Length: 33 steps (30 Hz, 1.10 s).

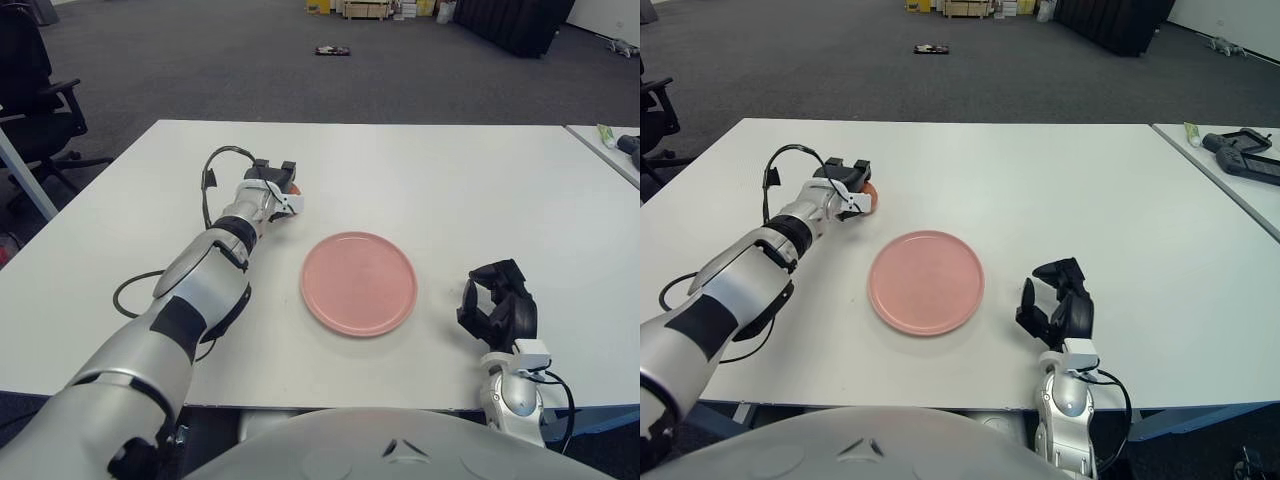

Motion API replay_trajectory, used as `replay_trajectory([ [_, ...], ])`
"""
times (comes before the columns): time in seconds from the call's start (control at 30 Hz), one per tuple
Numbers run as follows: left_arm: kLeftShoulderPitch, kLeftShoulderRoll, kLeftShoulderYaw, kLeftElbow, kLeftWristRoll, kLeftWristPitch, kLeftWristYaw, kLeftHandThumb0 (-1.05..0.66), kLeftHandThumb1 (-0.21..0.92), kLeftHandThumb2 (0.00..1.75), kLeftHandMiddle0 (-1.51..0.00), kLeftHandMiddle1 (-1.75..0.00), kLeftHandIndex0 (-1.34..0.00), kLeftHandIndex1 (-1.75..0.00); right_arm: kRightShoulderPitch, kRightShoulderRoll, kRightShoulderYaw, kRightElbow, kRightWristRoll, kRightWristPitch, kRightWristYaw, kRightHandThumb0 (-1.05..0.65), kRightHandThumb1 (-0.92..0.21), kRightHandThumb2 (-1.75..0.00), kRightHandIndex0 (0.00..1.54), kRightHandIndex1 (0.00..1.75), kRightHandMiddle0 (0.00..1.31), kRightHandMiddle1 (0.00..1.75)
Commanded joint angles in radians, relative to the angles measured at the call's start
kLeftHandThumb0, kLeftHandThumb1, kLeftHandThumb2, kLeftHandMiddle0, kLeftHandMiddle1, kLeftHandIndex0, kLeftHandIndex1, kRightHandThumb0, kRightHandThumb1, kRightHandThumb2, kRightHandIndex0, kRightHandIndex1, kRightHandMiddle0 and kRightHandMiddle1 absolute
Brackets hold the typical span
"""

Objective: Put the apple into the plate.

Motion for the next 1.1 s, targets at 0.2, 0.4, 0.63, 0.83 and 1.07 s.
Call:
replay_trajectory([
  [0.2,0.048,0.003,-0.022,0.029,0.017,0.014,-0.1,-0.45,0.39,1.22,-0.17,-1.51,-0.54,-1.75,-0.025,0.0,-0.002,0.003,0.02,-0.001,0.003,-0.4,-0.57,-1.0,0.59,1.51,0.41,1.75],
  [0.4,0.049,0.006,-0.018,0.028,0.012,0.011,-0.116,-0.46,0.36,1.25,-0.17,-1.6,-0.56,-1.75,-0.034,0.0,-0.005,0.014,0.018,-0.006,-0.003,-0.4,-0.57,-1.0,0.59,1.52,0.41,1.75],
  [0.63,0.057,0.015,-0.002,0.025,-0.002,0.001,-0.115,-0.19,0.35,1.25,-0.33,-1.62,-0.59,-1.75,-0.039,0.0,-0.005,0.016,0.02,0.0,-0.003,-0.4,-0.59,-0.98,0.58,1.5,0.4,1.75],
  [0.83,0.065,0.025,0.013,0.024,-0.017,-0.01,-0.11,-0.02,0.37,1.23,-0.4,-1.61,-0.59,-1.75,-0.051,-0.002,-0.006,0.027,0.028,-0.008,0.003,-0.4,-0.59,-0.98,0.58,1.49,0.4,1.75],
  [1.07,0.078,0.043,0.031,0.022,-0.025,-0.03,-0.08,0.0,0.28,1.3,-0.55,-1.55,-0.6,-1.75,-0.067,-0.005,-0.005,0.043,0.031,-0.02,0.008,-0.4,-0.59,-0.98,0.59,1.46,0.4,1.75],
])
